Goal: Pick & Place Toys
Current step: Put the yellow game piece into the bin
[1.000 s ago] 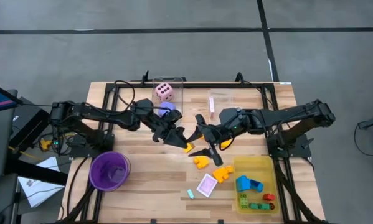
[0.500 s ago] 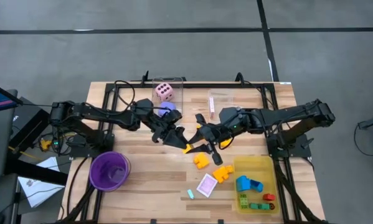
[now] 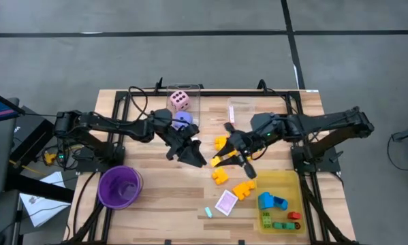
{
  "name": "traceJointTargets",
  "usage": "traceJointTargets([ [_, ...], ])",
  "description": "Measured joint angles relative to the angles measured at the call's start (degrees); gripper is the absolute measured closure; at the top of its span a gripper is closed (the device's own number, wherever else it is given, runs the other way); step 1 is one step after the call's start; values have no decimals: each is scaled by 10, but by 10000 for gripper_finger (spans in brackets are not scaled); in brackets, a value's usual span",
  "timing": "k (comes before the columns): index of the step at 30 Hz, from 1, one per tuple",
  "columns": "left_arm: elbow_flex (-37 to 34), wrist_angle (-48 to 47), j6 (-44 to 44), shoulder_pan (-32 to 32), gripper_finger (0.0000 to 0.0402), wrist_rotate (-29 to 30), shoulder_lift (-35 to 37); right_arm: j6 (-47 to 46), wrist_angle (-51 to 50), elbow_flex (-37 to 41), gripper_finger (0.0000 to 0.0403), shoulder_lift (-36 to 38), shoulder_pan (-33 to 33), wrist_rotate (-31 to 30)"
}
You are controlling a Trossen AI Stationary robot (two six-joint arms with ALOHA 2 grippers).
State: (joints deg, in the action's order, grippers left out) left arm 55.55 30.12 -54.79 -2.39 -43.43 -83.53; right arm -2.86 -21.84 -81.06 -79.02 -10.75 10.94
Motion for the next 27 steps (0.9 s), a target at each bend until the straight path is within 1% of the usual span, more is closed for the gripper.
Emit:
traceJointTargets([
  [2, 0, -23, 31, 0, 229, 1, 0, -16, -29, 0, 315, 16, -3, 0],
  [6, 0, -37, 71, 0, 229, 8, 0, -50, -100, 0, 315, 46, -16, -3],
  [9, 0, -36, 103, 0, 229, 33, 0, -80, -158, 0, 315, 65, -27, -10],
  [14, 0, -36, 157, 0, 229, 70, 0, -134, -285, 0, 315, 92, -61, -46],
  [18, 0, -37, 197, 0, 229, 108, 0, -184, -352, 0, 315, 108, -95, -74],
  [23, 0, -59, 268, 0, 229, 177, 0, -264, -384, 0, 315, 122, -138, -102],
  [27, 0, -100, 332, 0, 229, 237, 6, -336, -389, 23, 315, 138, -184, -130],
])
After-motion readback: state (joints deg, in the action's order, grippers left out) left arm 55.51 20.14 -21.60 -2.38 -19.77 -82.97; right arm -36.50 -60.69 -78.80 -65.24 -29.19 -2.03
